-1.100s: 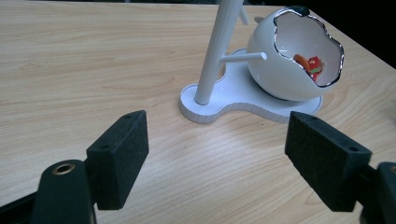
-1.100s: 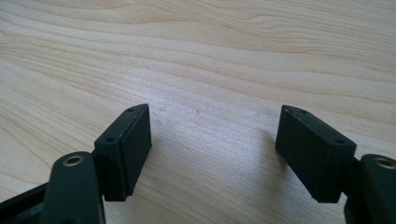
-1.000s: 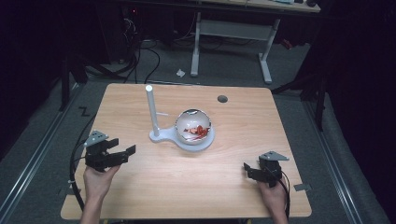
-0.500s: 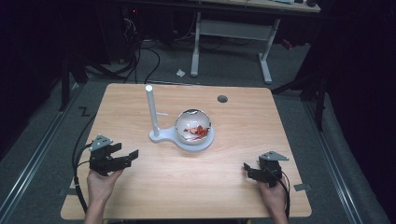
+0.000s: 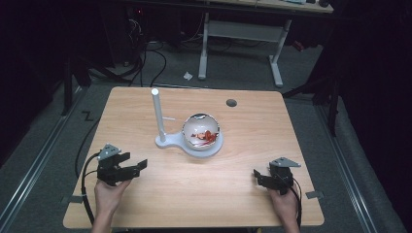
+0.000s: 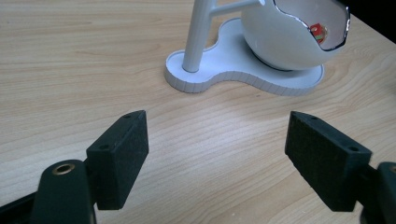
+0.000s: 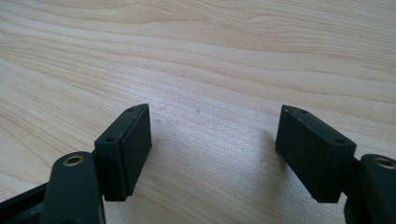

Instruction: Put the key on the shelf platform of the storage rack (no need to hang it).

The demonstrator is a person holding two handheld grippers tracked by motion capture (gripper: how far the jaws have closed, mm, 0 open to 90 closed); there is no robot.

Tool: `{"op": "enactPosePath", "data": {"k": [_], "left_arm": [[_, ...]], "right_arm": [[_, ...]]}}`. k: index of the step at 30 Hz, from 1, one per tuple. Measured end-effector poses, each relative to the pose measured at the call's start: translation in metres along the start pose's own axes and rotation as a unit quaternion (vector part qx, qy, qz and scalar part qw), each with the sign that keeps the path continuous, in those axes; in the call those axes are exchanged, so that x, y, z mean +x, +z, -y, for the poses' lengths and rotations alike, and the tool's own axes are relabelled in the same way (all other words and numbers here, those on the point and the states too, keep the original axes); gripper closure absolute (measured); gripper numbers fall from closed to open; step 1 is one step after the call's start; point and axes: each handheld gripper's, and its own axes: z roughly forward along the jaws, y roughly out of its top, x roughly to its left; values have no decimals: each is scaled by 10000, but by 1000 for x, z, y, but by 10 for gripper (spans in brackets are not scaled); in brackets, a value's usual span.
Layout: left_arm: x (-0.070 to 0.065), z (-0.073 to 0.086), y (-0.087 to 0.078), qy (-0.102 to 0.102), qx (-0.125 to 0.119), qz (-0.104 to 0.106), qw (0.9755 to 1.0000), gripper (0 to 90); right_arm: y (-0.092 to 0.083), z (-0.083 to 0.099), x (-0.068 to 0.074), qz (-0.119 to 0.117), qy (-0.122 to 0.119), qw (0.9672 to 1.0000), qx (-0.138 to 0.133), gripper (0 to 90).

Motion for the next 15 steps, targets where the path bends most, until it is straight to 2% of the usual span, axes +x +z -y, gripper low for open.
{"op": "enactPosePath", "data": {"k": [15], "left_arm": [[-6, 7, 14, 63, 164, 5, 9998, 221]], "right_arm": [[0, 0, 0, 0, 2, 10000, -1, 271]]}}
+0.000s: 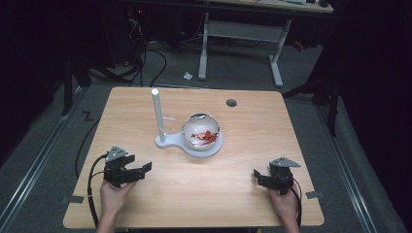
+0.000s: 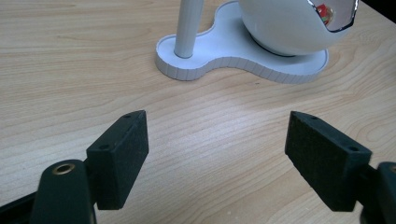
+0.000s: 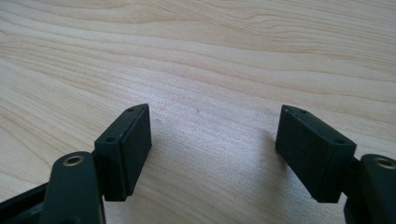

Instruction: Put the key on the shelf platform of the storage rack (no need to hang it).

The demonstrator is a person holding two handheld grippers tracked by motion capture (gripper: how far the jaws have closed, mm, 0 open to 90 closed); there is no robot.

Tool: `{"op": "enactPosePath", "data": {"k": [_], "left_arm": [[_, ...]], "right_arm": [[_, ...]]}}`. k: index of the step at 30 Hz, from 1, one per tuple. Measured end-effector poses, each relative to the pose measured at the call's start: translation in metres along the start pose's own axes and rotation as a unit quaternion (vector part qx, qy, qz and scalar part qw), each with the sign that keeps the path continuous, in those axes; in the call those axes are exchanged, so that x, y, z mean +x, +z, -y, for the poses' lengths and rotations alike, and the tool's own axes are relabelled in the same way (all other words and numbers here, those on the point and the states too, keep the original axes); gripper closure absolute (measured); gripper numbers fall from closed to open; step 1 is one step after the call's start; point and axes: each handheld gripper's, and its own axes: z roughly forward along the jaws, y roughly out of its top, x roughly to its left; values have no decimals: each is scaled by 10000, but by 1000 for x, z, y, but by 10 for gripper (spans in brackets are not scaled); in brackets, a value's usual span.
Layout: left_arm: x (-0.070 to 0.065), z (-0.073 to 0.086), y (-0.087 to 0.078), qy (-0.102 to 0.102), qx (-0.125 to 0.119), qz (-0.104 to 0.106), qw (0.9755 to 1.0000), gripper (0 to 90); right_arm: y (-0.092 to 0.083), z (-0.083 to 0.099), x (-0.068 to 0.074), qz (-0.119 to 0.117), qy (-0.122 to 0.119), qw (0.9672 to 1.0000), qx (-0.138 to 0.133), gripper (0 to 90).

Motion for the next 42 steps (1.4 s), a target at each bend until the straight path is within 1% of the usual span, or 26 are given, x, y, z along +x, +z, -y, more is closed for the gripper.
{"op": "enactPosePath", "data": {"k": [5, 8, 14, 19, 21, 25, 27, 28, 29, 36, 42], "left_arm": [[-2, 4, 7, 37, 87, -7, 10000, 221], [-3, 7, 10, 13, 127, 11, 9999, 222], [-4, 11, 15, 18, 151, -16, 9999, 223], [-7, 14, 21, 69, 228, -83, 9997, 224], [-8, 14, 23, 113, 240, -136, 9996, 223], [-9, 16, 26, 120, 227, -179, 9995, 225], [-11, 17, 29, 172, 279, -222, 9992, 225], [-13, 18, 33, 272, 354, -295, 9986, 225], [-14, 18, 35, 302, 371, -302, 9984, 225], [-18, 19, 42, 413, 348, -439, 9976, 226], [-19, 20, 45, 485, 348, -512, 9969, 226]], "right_arm": [[0, 0, 0, 1, -1, 10000, 0, 271], [0, 0, 0, 1, 0, 10000, 0, 271], [0, 0, 0, 0, -1, 10000, 0, 271], [0, 0, 0, 1, -1, 10000, 0, 271], [0, 0, 0, 1, -1, 10000, 0, 271], [0, 0, 0, 0, 0, 10000, 1, 271], [0, 0, 0, 0, -1, 10000, 0, 271], [0, 0, 0, 0, 0, 10000, 0, 271], [0, 0, 0, 0, -1, 10000, 1, 271], [0, 0, 0, 0, 0, 10000, 1, 271], [0, 0, 0, 0, 0, 10000, 1, 271]]}}
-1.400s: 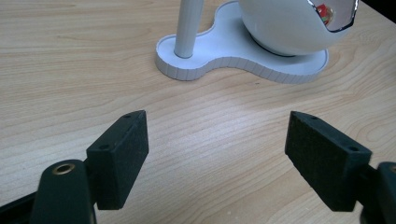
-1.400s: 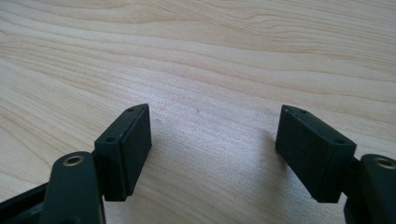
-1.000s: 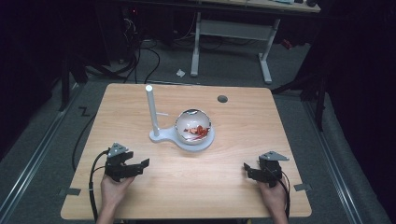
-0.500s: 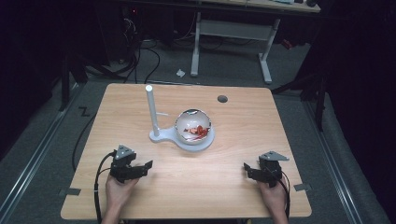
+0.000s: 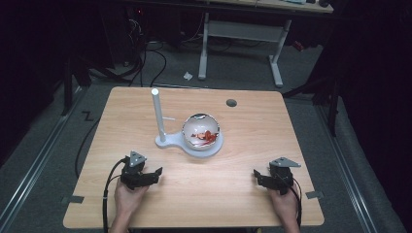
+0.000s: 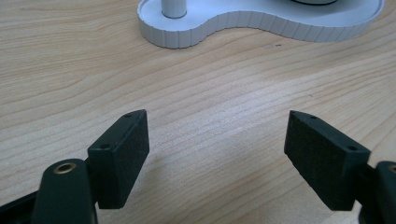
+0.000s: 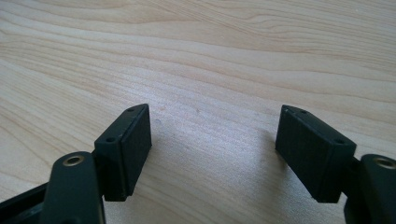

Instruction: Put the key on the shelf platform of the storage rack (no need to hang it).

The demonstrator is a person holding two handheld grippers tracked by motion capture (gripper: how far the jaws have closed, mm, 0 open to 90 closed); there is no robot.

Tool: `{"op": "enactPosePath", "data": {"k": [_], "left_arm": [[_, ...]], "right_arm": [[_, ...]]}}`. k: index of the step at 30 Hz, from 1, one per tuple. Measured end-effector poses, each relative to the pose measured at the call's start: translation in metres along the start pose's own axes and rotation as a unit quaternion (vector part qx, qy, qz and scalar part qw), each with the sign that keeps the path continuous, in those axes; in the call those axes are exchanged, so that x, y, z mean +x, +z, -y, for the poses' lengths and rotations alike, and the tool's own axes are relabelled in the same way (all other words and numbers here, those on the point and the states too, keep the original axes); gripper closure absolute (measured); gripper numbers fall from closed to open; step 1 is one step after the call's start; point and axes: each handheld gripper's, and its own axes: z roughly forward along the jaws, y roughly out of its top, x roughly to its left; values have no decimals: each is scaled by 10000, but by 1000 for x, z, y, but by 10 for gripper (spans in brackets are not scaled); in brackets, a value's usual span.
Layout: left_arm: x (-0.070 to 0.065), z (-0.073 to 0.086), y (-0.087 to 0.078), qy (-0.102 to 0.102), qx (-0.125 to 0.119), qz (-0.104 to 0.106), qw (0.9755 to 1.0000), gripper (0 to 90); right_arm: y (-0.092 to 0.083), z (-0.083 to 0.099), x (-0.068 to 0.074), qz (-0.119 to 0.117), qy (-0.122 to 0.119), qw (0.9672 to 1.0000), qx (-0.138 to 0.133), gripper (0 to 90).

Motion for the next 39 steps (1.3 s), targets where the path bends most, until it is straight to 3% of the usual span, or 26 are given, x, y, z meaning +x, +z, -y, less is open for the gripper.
{"op": "enactPosePath", "data": {"k": [13, 39], "left_arm": [[-4, 3, 13, 230, 192, -291, 9991, 221], [-4, 4, 13, 216, 152, -317, 9991, 224]], "right_arm": [[0, 0, 0, 0, 1, 10000, -1, 271], [0, 0, 0, 0, 3, 10000, 0, 271]]}}
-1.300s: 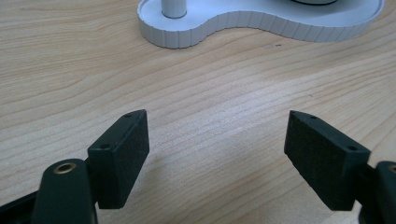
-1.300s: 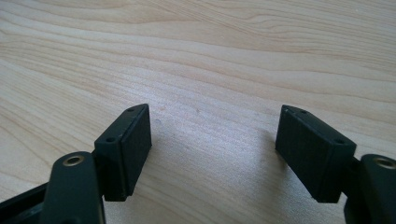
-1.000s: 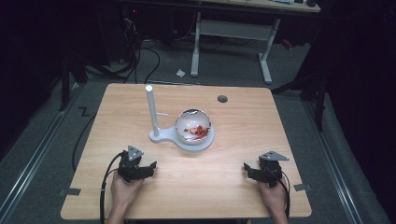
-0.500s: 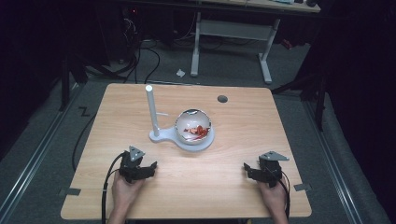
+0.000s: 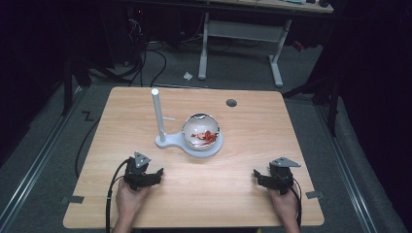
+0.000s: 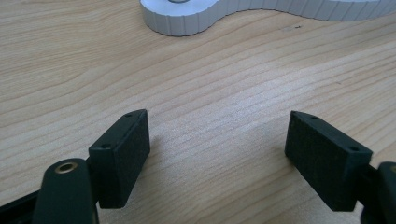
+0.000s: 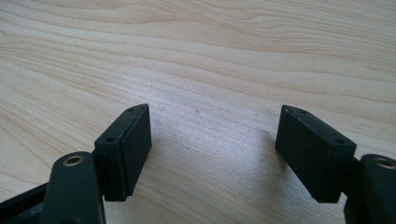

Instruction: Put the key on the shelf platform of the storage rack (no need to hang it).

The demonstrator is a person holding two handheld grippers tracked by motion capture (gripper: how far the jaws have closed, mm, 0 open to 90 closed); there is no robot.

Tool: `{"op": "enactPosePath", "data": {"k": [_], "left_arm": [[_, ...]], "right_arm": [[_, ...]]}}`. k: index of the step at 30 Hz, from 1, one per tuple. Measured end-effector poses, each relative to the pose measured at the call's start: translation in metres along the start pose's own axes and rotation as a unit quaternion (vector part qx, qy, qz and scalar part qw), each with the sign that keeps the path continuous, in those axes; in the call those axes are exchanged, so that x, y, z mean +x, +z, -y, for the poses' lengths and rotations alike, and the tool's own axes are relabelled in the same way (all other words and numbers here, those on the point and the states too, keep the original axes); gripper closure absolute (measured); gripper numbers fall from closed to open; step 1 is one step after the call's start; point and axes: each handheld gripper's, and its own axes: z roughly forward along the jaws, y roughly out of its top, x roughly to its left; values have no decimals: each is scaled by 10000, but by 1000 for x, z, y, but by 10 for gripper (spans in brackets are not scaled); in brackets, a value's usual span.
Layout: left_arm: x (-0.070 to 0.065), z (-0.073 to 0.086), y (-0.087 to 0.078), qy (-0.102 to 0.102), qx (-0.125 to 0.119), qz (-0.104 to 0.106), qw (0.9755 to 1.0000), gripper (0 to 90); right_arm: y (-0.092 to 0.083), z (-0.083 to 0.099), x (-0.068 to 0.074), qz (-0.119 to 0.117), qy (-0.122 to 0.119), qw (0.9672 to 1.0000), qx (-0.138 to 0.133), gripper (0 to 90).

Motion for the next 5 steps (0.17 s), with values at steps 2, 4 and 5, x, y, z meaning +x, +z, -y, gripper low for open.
{"op": "enactPosePath", "data": {"k": [2, 4, 5], "left_arm": [[0, 0, 0, -21, -9, 9, 10000, 228], [0, 0, 0, -31, -16, -5, 10000, 244], [1, 0, -1, -39, -13, -8, 10000, 244]], "right_arm": [[0, 0, 0, 0, 0, 10000, 0, 271], [0, 0, 0, 0, 1, 10000, 0, 271], [0, 0, 0, 0, 1, 10000, 0, 271]]}}
